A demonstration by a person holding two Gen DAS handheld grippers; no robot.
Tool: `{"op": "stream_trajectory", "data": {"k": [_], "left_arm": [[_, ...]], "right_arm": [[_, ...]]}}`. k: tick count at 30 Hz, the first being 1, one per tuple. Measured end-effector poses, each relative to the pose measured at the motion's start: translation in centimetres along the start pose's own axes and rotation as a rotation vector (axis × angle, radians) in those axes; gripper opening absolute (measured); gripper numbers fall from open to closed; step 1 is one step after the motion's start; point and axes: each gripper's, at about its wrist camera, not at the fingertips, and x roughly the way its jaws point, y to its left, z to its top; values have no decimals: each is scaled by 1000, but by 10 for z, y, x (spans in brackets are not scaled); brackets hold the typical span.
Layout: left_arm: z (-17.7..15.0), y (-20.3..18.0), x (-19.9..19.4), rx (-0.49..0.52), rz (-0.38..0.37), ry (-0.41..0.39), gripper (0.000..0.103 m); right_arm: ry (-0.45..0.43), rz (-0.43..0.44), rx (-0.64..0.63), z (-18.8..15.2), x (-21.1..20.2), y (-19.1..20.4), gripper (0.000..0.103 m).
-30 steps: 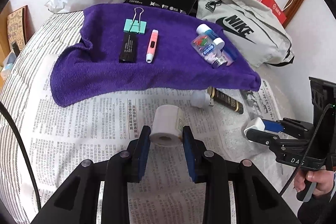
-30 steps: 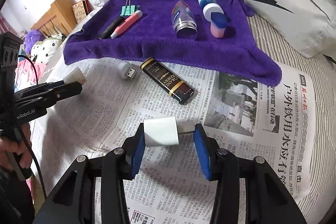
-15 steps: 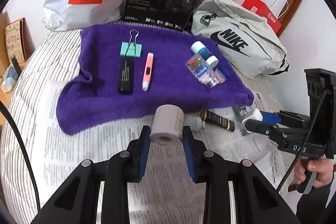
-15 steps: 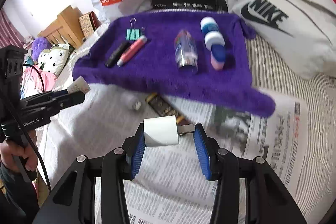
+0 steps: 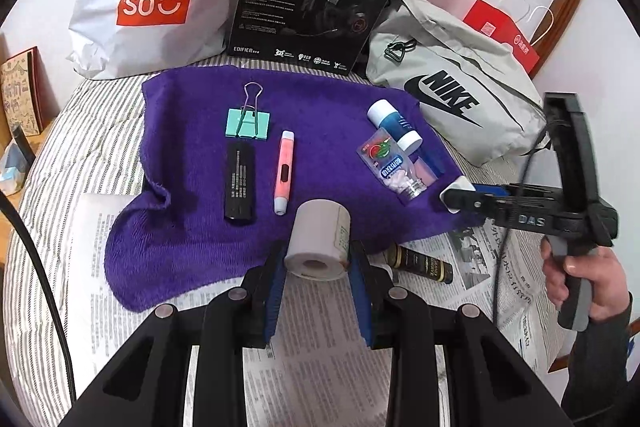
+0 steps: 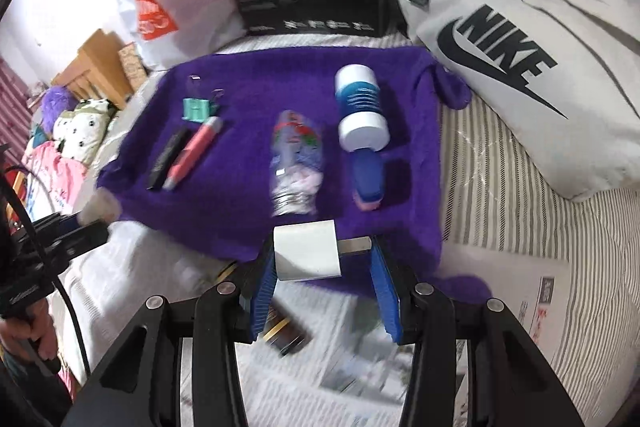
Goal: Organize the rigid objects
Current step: 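Place the tape roll on the towel while the right gripper places the charger cube there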
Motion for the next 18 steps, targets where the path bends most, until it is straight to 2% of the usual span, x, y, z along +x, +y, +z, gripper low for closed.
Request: {"op": "stream_trajectory", "data": {"k": [7, 18], "left_arm": [[5, 5, 11, -13, -22, 9, 29], [12, 9, 16, -17, -26, 13, 29]], "right_arm": [[42, -57, -33, 4, 19, 3, 45], [91, -74, -54, 9, 38, 9, 45]]}}
